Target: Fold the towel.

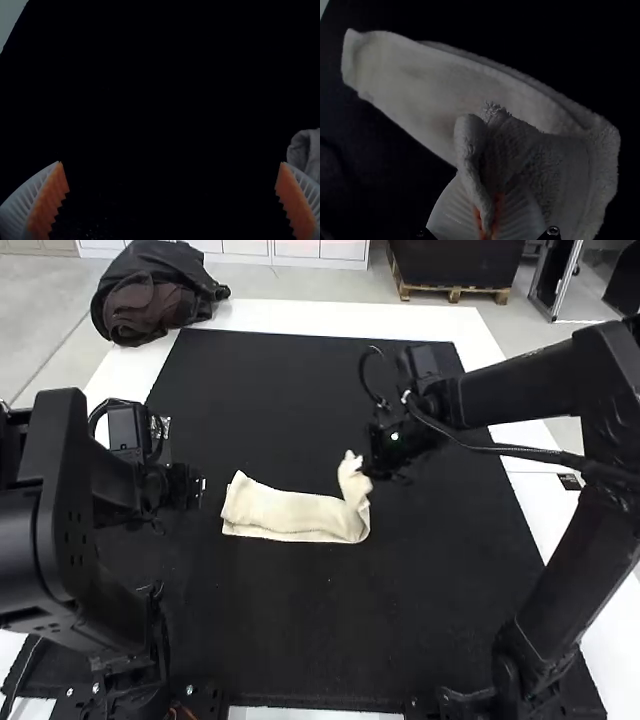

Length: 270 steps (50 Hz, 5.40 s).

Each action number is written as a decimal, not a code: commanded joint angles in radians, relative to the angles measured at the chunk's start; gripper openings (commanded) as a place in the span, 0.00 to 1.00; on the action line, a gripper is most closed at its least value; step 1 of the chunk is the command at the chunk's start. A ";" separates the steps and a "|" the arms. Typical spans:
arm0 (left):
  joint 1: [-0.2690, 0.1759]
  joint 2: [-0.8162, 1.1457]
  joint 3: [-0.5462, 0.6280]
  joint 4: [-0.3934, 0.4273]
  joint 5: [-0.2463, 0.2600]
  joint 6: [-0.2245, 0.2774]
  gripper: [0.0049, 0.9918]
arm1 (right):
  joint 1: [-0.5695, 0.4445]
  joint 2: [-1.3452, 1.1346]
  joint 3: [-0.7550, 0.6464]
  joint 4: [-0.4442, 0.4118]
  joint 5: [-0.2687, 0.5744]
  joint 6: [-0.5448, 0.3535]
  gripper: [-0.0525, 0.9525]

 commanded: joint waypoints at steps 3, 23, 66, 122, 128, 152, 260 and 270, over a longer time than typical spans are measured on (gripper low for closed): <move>0.003 -0.017 0.006 0.013 -0.020 -0.008 0.98 | 0.097 0.031 0.068 0.039 0.000 0.067 0.03; 0.003 -0.017 -0.012 0.032 -0.020 -0.008 0.98 | 0.232 0.197 0.189 0.115 0.001 0.108 0.03; 0.003 -0.017 -0.020 0.066 0.002 -0.007 0.98 | 0.341 0.575 0.601 0.105 0.003 0.114 0.03; 0.003 -0.015 -0.020 0.071 -0.001 -0.007 0.98 | 0.218 0.403 0.373 0.178 -0.203 0.120 0.03; 0.003 -0.013 -0.020 0.071 -0.001 -0.007 0.98 | 0.223 0.409 0.328 0.240 -0.207 0.127 0.03; 0.003 -0.017 -0.008 0.078 -0.003 -0.010 0.98 | 0.253 0.519 0.281 0.429 -0.230 0.165 0.03; -0.120 -0.457 0.730 -0.256 -0.084 -0.171 0.98 | -0.354 -0.743 0.403 0.251 0.050 0.125 0.97; -0.118 -0.629 0.698 -0.242 -0.100 -0.194 0.98 | -0.432 -1.021 0.256 0.251 0.041 0.097 0.97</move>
